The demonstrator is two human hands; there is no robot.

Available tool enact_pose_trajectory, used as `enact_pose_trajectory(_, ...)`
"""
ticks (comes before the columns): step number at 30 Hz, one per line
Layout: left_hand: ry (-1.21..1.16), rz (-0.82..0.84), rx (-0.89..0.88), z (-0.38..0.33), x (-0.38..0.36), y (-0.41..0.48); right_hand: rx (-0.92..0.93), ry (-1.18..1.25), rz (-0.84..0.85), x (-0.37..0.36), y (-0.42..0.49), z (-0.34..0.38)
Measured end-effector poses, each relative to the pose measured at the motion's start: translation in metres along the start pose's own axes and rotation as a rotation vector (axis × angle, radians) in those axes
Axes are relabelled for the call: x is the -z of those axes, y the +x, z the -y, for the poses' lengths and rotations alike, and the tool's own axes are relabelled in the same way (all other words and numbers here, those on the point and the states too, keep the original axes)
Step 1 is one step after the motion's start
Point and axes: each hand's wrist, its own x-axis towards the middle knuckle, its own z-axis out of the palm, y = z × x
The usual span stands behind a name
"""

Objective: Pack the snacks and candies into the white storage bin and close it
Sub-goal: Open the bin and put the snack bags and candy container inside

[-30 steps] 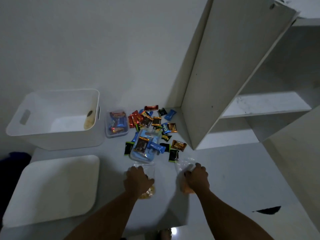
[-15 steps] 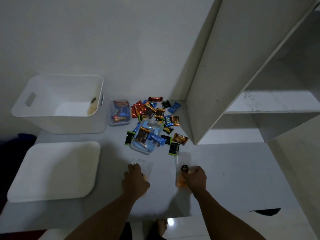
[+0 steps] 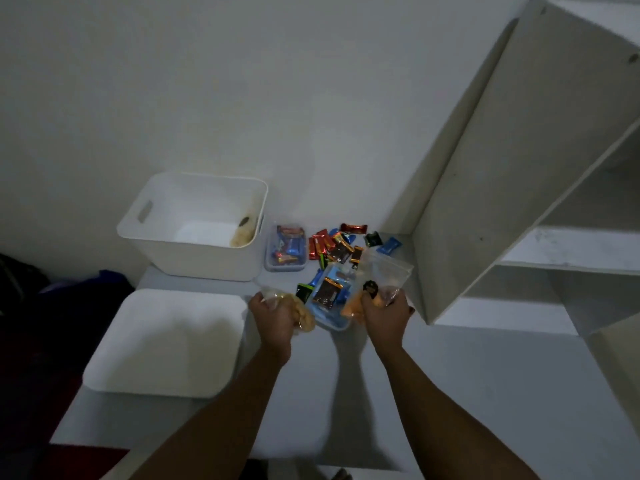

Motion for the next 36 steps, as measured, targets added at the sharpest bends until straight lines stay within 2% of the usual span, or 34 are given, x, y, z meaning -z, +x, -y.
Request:
enact_pose_trajectory(3, -0.247, 0.063, 0.138, -0.033, 0.01, 0.028, 0.045, 0.047, 0.064, -0.038, -0.004, 0.033)
enact_pose_trajectory(6, -0.35, 0.078, 0.109, -0.074, 0.014, 0.047, 0.103, 0.109, 0.102, -0.077, -0.007, 0.063)
enact_pose_trajectory(9, -0.252, 0.033, 0.011, -0.109, 0.014, 0.066, 0.131, 0.174, 0.116, -0.115, -0.009, 0.095)
enact_pose_trajectory(14, -0.077, 0.055, -0.169, -0.165, 0.029, 0.118, 0.164, 0.244, 0.092, -0.182, -0.008, 0.14)
enact_pose_trajectory(19, 0.165, 0.128, -0.359, -0.199, 0.044, 0.181, 0.235, 0.111, 0.129, -0.243, -0.005, 0.172)
enact_pose_trajectory(21, 0.308, 0.158, -0.334, -0.201, 0.045, 0.206, 0.191, -0.007, 0.178, -0.263, -0.003, 0.174)
enact_pose_trajectory(23, 0.609, 0.129, -0.304, -0.199, 0.047, 0.228, 0.092, -0.131, 0.232, -0.279, 0.0, 0.174)
enact_pose_trajectory(25, 0.824, 0.176, -0.264, -0.196, 0.048, 0.241, -0.019, -0.208, 0.277, -0.295, 0.002, 0.172)
enact_pose_trajectory(28, 0.857, 0.372, -0.15, -0.188, 0.053, 0.256, -0.107, -0.381, 0.346, -0.309, 0.005, 0.168)
enact_pose_trajectory(32, 0.946, 0.489, -0.017, -0.177, 0.056, 0.27, -0.133, -0.583, 0.458, -0.319, 0.007, 0.165)
enact_pose_trajectory(36, 0.934, 0.619, 0.135, -0.174, 0.05, 0.275, -0.102, -0.756, 0.562, -0.325, 0.011, 0.163)
